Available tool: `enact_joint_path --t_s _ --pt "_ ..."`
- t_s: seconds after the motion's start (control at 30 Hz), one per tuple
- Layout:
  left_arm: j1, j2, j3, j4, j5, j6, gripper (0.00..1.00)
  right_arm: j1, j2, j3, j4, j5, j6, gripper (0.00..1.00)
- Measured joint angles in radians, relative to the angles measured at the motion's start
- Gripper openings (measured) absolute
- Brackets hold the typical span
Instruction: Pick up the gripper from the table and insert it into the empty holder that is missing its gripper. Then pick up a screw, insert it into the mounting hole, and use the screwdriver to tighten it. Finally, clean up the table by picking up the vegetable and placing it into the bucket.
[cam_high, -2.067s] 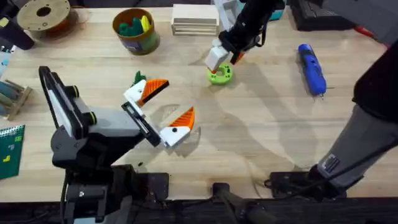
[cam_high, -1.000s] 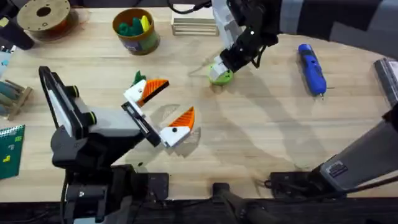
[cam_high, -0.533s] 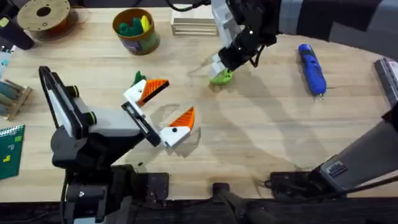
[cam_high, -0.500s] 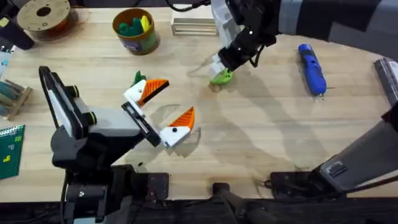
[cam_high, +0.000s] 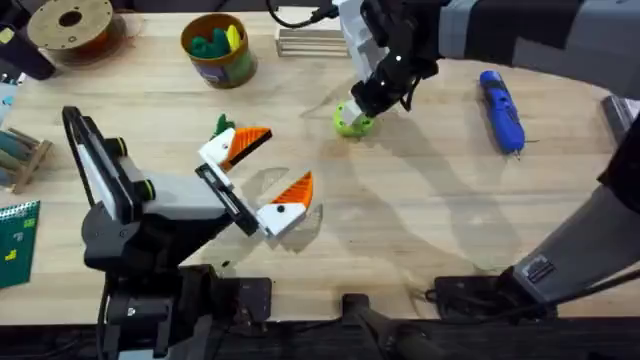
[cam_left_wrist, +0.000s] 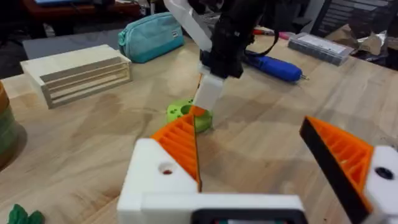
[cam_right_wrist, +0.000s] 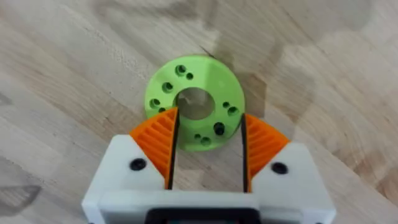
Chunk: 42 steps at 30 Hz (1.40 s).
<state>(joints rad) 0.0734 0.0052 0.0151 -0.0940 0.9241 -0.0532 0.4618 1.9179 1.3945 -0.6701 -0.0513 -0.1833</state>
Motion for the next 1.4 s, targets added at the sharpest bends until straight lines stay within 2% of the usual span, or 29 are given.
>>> enact_joint_path --t_s 0.07,0.17,0.2,1.4 --pt "0.0 0.0 0.0 0.0 0.0 0.0 0.995 0.0 0.0 0.0 0.001 0.009 0.0 0.468" --pt "0.0 0.0 0.0 0.0 0.0 0.0 0.995 -0.001 0.0 0.0 0.002 0.036 -0.001 0.314" --pt "0.0 0.0 0.0 0.0 0.0 0.0 0.995 -0.002 0.0 0.0 0.002 0.039 0.0 0.298" --pt "0.0 0.0 0.0 0.0 0.0 0.0 0.995 0.001 -0.013 0.0 -0.03 0.031 -0.001 0.275"
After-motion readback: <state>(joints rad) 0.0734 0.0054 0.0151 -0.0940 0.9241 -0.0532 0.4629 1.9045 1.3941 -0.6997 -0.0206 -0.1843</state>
